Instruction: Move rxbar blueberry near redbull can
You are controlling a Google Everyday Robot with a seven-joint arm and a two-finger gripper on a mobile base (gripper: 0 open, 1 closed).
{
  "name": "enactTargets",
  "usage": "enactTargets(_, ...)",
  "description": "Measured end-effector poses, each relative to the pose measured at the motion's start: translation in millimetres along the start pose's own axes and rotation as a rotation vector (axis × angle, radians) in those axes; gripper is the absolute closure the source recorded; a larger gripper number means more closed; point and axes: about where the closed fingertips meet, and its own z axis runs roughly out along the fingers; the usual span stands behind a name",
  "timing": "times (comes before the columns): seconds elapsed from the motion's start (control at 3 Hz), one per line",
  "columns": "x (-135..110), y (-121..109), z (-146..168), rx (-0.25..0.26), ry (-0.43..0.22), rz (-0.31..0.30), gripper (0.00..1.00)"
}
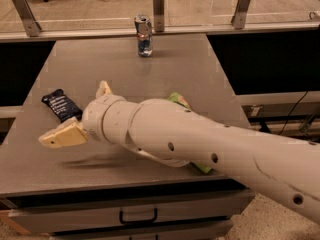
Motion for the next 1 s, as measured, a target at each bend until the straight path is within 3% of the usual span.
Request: enactTargets(1.0,15,-4,51,-0.015,0.007,-0.035,0.00)
